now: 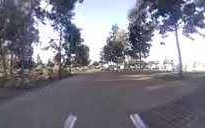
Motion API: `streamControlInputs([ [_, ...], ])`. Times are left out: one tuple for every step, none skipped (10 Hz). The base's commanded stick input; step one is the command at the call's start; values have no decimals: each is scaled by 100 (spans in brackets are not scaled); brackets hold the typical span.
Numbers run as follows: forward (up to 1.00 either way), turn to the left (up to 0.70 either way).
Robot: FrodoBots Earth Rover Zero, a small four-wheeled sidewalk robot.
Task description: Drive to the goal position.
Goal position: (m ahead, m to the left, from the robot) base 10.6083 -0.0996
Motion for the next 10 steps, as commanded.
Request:
streamControlInputs([
  [100, 0],
  [100, 0],
  [100, 0],
  [100, 0],
  [100, 0],
  [100, 0],
  [100, 0],
  [100, 0],
  [100, 0],
  [100, 0],
])
